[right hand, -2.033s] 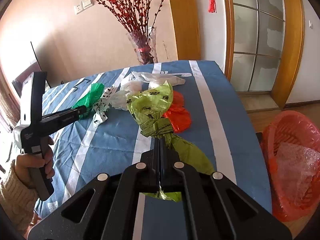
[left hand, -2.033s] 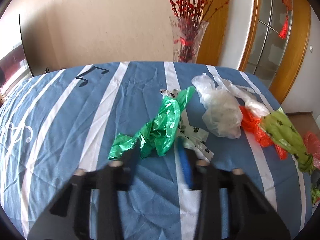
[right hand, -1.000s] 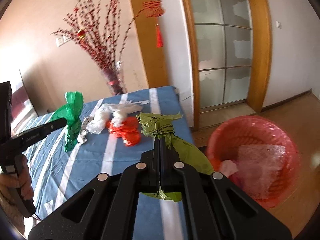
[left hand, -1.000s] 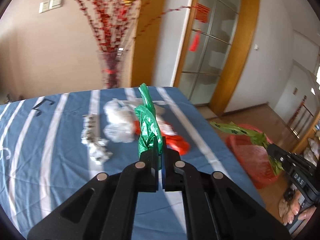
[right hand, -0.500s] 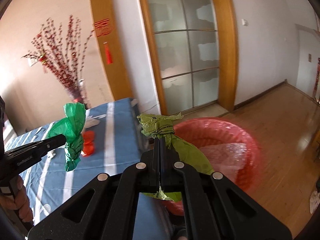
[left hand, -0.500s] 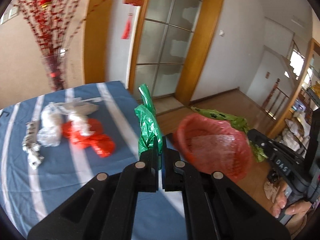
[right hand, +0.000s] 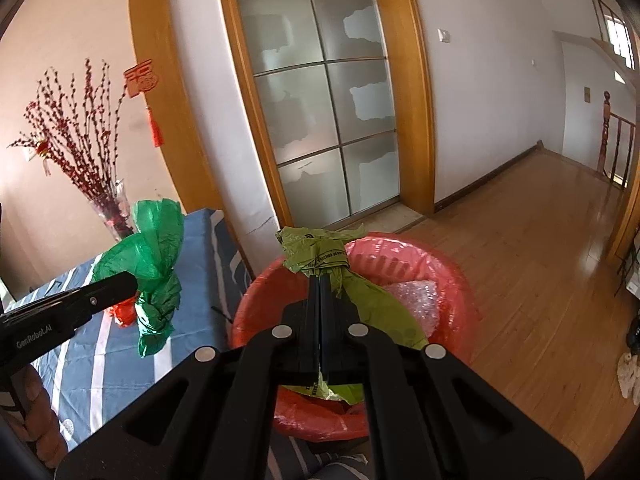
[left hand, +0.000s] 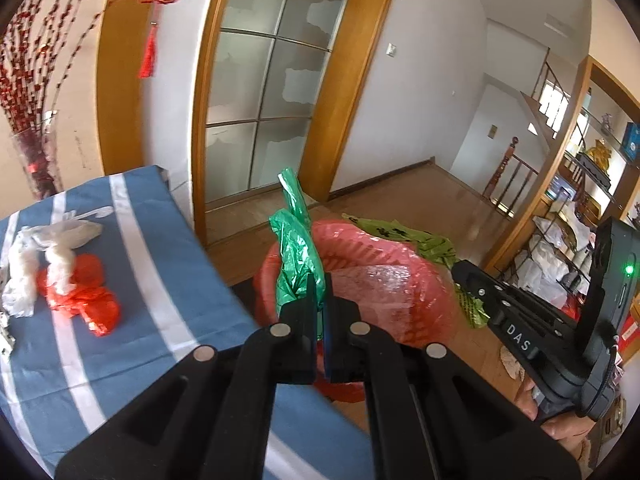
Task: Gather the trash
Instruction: 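Carry both green bags over the wastebasket and open both tools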
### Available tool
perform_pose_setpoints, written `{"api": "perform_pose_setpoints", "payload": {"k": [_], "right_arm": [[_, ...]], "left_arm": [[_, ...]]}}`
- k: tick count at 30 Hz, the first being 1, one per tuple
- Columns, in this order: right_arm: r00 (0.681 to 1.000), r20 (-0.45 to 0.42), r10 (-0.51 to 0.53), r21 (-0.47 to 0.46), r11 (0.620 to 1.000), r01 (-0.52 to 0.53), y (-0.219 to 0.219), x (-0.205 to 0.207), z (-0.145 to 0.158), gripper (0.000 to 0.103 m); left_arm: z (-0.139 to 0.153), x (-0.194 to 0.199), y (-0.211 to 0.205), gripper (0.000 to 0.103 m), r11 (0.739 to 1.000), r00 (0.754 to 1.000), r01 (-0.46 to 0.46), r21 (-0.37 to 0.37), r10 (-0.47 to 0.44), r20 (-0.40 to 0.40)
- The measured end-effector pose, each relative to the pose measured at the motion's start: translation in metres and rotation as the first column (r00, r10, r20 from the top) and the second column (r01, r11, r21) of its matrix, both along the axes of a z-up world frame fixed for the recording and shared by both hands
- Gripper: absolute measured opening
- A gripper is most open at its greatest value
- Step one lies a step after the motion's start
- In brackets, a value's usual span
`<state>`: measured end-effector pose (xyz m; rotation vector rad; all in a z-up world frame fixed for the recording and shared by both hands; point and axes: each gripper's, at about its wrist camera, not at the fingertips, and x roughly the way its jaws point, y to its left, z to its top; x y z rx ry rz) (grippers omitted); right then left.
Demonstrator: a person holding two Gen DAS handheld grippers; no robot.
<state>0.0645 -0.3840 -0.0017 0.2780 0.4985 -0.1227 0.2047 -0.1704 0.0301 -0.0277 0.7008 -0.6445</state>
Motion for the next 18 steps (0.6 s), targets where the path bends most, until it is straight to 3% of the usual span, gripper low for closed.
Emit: {"api": "perform_pose_setpoints", "payload": {"k": [15,17,18], "right_arm": [[0.999,-0.011,-0.036,0.040,0.999,0.037,-0.028,0.005,-0.015,0.002],[0.998,-0.030,-0.049,0.036,0.998,0.050,-0.030,0.008,-0.021,0.008],[0.998,-0.037,-0.052,0.038,0.998,0.054,-0.031,0.008,-0.023,0.018]], "left_arm": [[-0.030,0.015,-0.057,0.005,0.998,0.996,0.059,0.006,-0.059,-0.071],[-0.038,0.020,-0.060,0.017,0.998,0.995,0.051,0.022,-0.049,-0.084],[-0.042,0.024,-0.060,0.021,0.999,0.995,0.044,0.031,-0.041,-0.092]]}}
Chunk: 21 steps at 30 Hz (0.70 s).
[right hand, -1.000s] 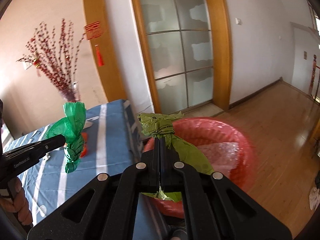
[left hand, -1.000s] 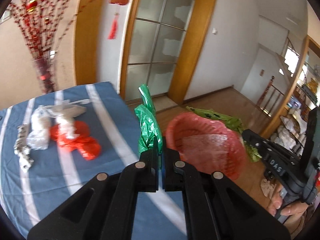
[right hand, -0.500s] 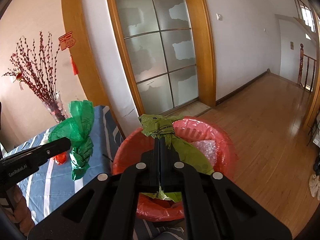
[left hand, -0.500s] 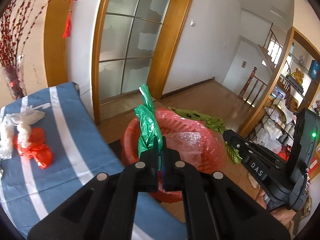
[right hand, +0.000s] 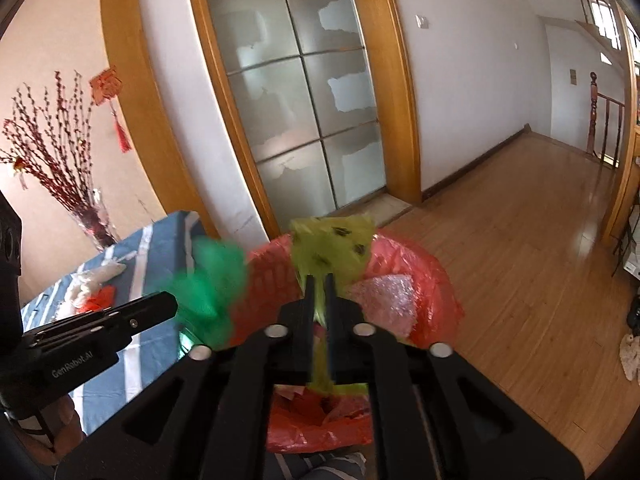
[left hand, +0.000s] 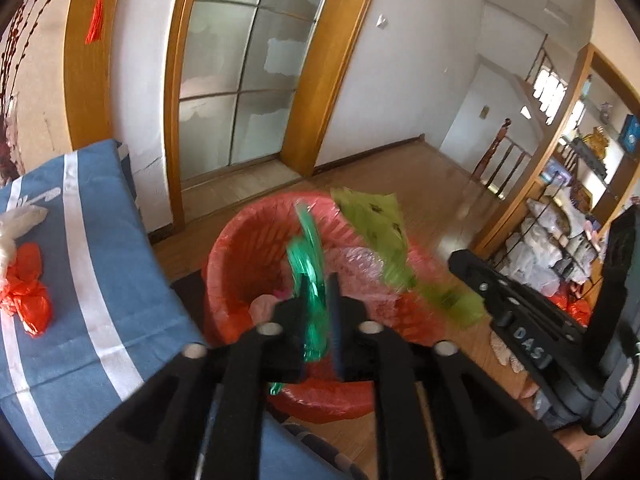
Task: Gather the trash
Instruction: 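Carry both green bags over the wastebasket and open both tools, then return both tools to the table over the white and red bags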
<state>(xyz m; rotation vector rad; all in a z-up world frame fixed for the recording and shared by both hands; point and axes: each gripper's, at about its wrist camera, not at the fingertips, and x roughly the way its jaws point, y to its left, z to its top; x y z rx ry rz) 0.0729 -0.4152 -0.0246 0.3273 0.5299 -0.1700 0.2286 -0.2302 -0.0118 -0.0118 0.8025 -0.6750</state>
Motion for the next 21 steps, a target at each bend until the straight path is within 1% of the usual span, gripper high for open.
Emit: {"api": "perform_pose_setpoints", "payload": {"k": [1,2,3,6,8,10,14,17,21], "right_arm": [[1.000,-0.004,-0.003,0.002,1.000,0.003,0.000,-0.001,-0.002,0.028],[1.000,-0.006,-0.009,0.004,1.000,0.009,-0.001,-0.002,-0.004,0.031],[1.000,-0.008,-0.015,0.000,1.000,0.015,-0.002,-0.004,-0.005,0.034],[0.999,-0.018,-0.030,-0.011,0.999,0.030,-0.004,-0.005,-0.008,0.034],[0.999,-0.019,-0.036,-0.009,0.999,0.035,-0.005,-0.007,-0.008,0.038],[0.999,-0.012,-0.036,-0.010,0.999,0.036,-0.003,-0.008,-0.006,0.045],[1.000,-0.001,-0.014,-0.030,0.999,0.014,0.009,-0.005,0.000,0.049],[1.000,0.002,0.019,-0.050,0.999,-0.019,0.022,-0.003,0.005,0.052],[0.998,0.002,0.061,-0.068,0.996,-0.061,0.043,0.002,0.010,0.060]], "left_arm": [[-0.003,0.001,0.002,0.027,1.000,1.000,-0.009,0.005,0.009,-0.008],[-0.006,0.003,0.005,0.031,1.000,1.000,-0.020,0.006,0.020,-0.019],[-0.009,0.005,0.010,0.032,0.999,0.999,-0.032,0.011,0.032,-0.026],[-0.014,0.009,0.027,0.040,0.997,0.997,-0.069,0.029,0.070,-0.031],[-0.016,0.009,0.039,0.047,0.994,0.995,-0.101,0.045,0.102,-0.023],[-0.017,0.007,0.053,0.050,0.989,0.991,-0.131,0.064,0.132,-0.010],[-0.018,0.005,0.082,0.057,0.976,0.982,-0.191,0.105,0.189,0.022],[-0.016,0.002,0.102,0.058,0.964,0.973,-0.232,0.126,0.229,0.043],[-0.017,0.002,0.133,0.061,0.947,0.956,-0.292,0.132,0.289,0.045]]}}
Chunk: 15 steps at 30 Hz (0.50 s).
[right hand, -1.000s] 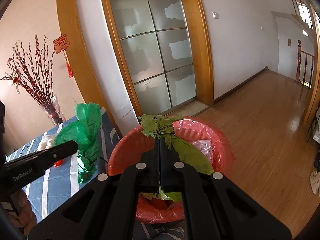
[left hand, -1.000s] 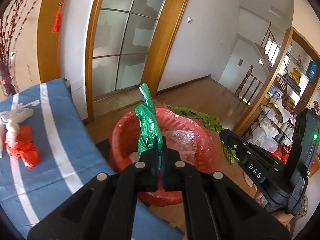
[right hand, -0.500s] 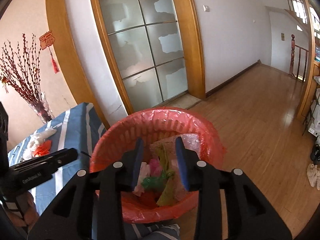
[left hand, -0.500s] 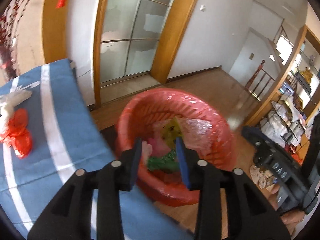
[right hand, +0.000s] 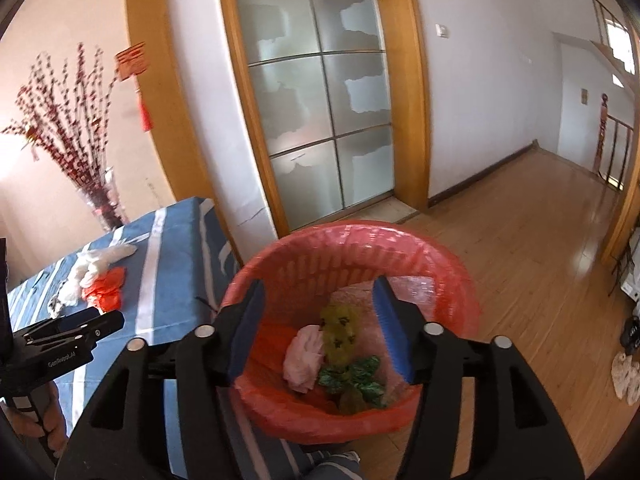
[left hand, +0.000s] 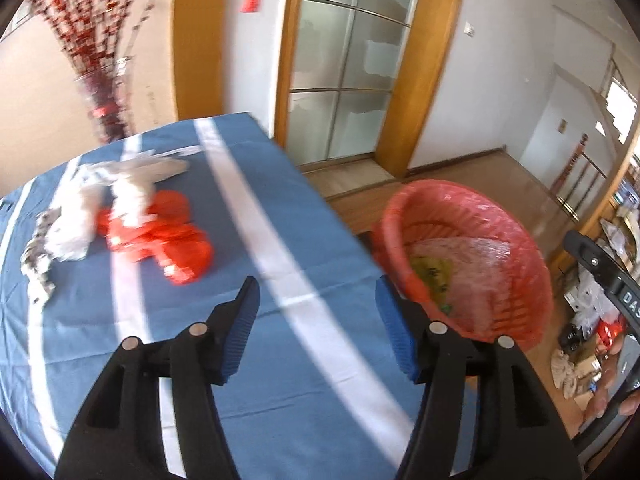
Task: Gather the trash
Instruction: 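Return both tools to the table over the white and red bags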
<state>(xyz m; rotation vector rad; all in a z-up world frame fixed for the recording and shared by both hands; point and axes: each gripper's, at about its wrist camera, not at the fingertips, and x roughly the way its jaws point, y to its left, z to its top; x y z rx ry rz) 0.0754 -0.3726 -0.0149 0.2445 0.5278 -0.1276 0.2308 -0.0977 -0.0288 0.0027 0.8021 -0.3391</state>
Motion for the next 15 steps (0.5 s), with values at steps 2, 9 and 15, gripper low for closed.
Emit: {"api": "perform_pose_setpoints", "payload": {"k": [2,9,15], "right_arm": [[1.000,-0.001,0.028,0.002,1.000,-0.028,0.011,0.003,0.001,0.061],[0.989,-0.008,0.146,0.019,0.989,-0.146,0.055,0.020,0.005,0.061],[0.964,-0.013,0.264,0.023,0.964,-0.264,0.105,0.040,0.008,0.061]], "left_arm": [[-0.001,0.001,0.012,0.062,1.000,1.000,-0.028,0.004,0.028,-0.002],[-0.003,-0.004,0.071,0.062,0.991,0.992,-0.129,0.036,0.129,0.016],[-0.003,-0.001,0.137,0.062,0.965,0.966,-0.258,0.047,0.257,0.030]]}}
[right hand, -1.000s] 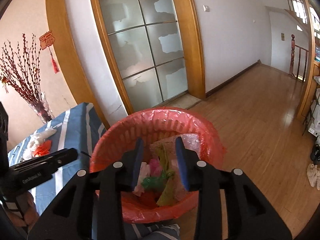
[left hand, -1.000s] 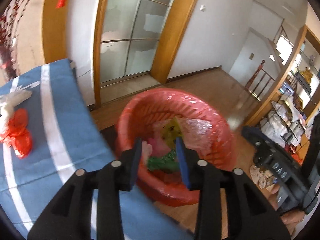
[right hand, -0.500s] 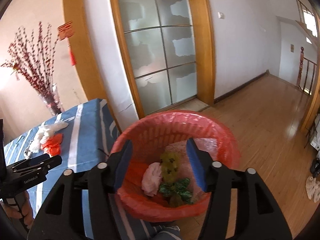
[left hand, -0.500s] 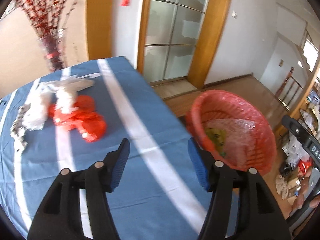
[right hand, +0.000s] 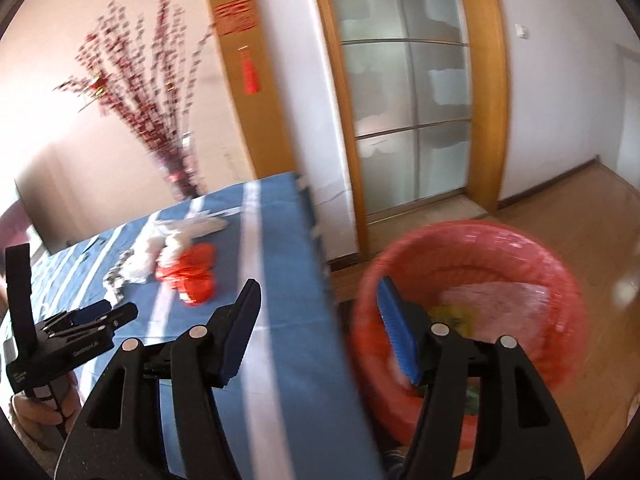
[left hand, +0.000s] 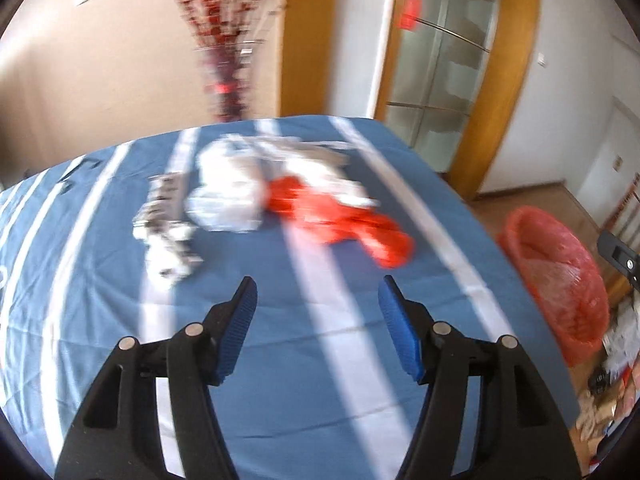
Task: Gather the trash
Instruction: 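Return both tools to the table over the white and red bags, then grasp the clear plastic bag with the right tool while the left grasps the white dotted bag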
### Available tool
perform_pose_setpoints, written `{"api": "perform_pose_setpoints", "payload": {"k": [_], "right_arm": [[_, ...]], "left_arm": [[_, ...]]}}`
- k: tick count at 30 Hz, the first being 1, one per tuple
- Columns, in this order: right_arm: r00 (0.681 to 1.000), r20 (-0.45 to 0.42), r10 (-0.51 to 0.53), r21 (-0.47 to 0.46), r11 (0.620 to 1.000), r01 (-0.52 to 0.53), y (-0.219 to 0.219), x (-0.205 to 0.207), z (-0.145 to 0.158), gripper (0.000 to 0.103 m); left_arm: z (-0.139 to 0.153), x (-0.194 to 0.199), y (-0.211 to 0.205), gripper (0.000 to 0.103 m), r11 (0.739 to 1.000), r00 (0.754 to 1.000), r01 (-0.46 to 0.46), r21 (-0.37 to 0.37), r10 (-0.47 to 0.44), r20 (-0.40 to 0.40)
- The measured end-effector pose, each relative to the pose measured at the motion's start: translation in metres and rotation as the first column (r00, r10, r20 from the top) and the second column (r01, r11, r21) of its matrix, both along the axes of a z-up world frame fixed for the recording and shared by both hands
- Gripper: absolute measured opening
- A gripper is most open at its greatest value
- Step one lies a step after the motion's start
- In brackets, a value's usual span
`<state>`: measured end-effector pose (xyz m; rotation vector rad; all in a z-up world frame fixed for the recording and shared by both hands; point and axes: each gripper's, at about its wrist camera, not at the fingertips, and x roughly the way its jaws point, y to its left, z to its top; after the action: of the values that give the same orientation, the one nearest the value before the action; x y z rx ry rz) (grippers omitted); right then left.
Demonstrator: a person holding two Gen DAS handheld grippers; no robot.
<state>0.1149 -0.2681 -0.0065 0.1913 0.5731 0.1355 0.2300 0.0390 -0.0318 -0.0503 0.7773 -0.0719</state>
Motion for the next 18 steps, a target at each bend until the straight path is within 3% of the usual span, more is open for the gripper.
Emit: {"api": "perform_pose_setpoints", "payload": {"k": [9,18], "right_arm": [[0.983,-0.031,0.178,-0.004,0.984,-0.179,0.086,0.039,-0.001,0.052],[0.962,-0.078,0.260,-0.001,0.965,-0.261,0.161,0.101,-0.009,0.041]], "left_arm": [[0.001,0.008,0.080,0.062,0.986,0.986,-0.165,-0.011,0.165,0.008],[0.003,0.025,0.142,0.062,0.959,0.959,-0.283,-0.007,0.283,0.030]]}}
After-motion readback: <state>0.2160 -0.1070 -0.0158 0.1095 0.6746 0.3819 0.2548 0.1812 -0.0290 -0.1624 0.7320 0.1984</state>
